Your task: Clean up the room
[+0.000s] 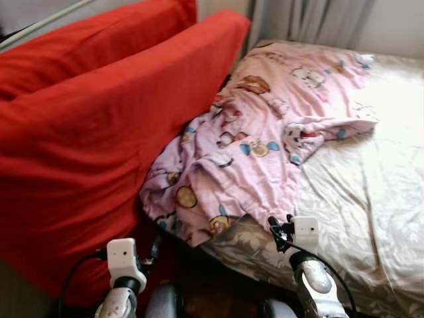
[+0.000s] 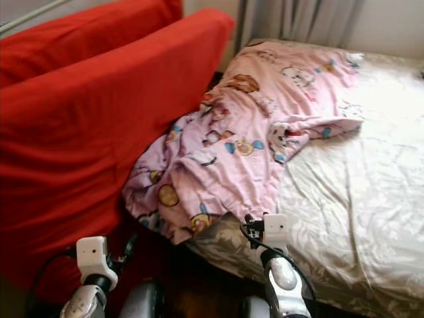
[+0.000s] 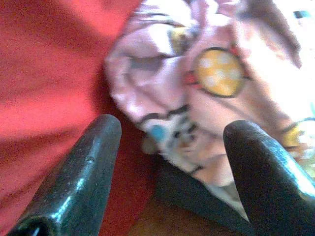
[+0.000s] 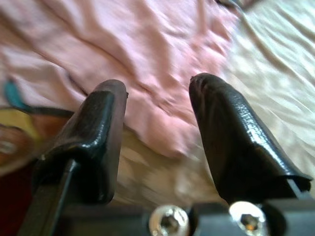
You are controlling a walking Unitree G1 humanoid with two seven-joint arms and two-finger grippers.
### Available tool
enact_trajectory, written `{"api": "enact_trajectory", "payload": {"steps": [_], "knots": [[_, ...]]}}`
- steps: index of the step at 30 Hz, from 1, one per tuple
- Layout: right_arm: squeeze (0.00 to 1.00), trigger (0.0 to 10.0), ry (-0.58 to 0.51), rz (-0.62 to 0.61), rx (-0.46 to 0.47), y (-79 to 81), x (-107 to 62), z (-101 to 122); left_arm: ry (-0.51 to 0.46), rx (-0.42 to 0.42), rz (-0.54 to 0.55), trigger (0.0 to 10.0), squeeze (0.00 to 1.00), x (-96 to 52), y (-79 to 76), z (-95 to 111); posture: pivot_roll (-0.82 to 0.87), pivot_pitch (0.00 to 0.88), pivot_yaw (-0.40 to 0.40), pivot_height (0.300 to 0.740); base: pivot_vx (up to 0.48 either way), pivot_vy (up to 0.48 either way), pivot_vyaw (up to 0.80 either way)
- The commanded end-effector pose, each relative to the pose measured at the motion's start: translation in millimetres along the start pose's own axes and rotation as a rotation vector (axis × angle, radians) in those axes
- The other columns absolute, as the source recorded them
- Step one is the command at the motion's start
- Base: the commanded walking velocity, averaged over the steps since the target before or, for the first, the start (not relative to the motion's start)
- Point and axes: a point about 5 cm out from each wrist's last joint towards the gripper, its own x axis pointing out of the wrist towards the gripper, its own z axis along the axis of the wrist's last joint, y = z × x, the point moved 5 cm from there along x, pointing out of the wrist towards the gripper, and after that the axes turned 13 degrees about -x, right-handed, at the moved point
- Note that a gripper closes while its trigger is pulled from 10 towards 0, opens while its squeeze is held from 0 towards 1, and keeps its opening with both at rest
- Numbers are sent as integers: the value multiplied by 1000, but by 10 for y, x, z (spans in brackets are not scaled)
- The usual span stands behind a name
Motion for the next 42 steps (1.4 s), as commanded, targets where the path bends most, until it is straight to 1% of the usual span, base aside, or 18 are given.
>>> {"api": "enact_trajectory", "payload": {"steps": [1,8,15,18,20,22,24,27,28,31,32,36,37,39,42], "knots": [[0,10000,4,-2,6,9,7,-2,23,6,11,10000,0,-33,45,-57,-19,133,3,627,262,0,0],[0,10000,17,3,11,15,3,-30,25,7,11,10000,0,-39,49,-68,-18,135,2,627,266,0,0],[0,10000,30,39,-13,64,-7,-63,26,4,12,10000,0,-55,50,-79,-15,135,2,627,264,0,0],[0,10000,36,51,-16,87,-7,-74,26,3,15,10000,0,-61,59,-81,-14,138,1,627,86,0,638],[0,10000,49,56,-16,99,-7,-94,22,0,13,10000,0,-63,56,-77,-14,138,1,627,0,0,600],[0,10000,69,87,-6,148,-14,-136,23,0,12,10000,0,-68,54,-80,-11,143,1,627,0,0,0],[0,10000,93,102,-17,177,-21,-180,23,-1,11,10000,0,-77,51,-82,-9,150,2,627,0,0,0],[0,10000,124,97,-34,170,-15,-220,26,-1,9,10000,0,-87,48,-88,-8,157,3,627,0,0,0],[0,10000,140,85,-17,158,4,-227,28,0,7,10000,0,-100,48,-94,-2,165,4,627,0,0,0],[0,10000,174,77,-15,150,23,-255,29,1,7,10000,0,-118,54,-96,2,177,5,627,0,0,0],[1000,10000,191,66,-8,139,36,-266,30,2,7,10000,0,-130,58,-97,6,185,6,627,0,0,0],[1000,10000,214,49,10,124,54,-276,30,4,6,10000,0,-156,65,-99,11,192,7,627,0,0,0],[1000,10000,256,32,19,107,85,-290,33,6,7,10000,0,-184,79,-104,21,212,10,627,0,0,0],[1000,10000,283,21,25,95,101,-302,36,8,9,10000,0,-211,90,-110,27,224,11,627,0,0,0],[1000,10000,291,14,35,85,120,-290,41,9,12,10000,0,-263,103,-119,41,243,13,627,0,0,0]]}}
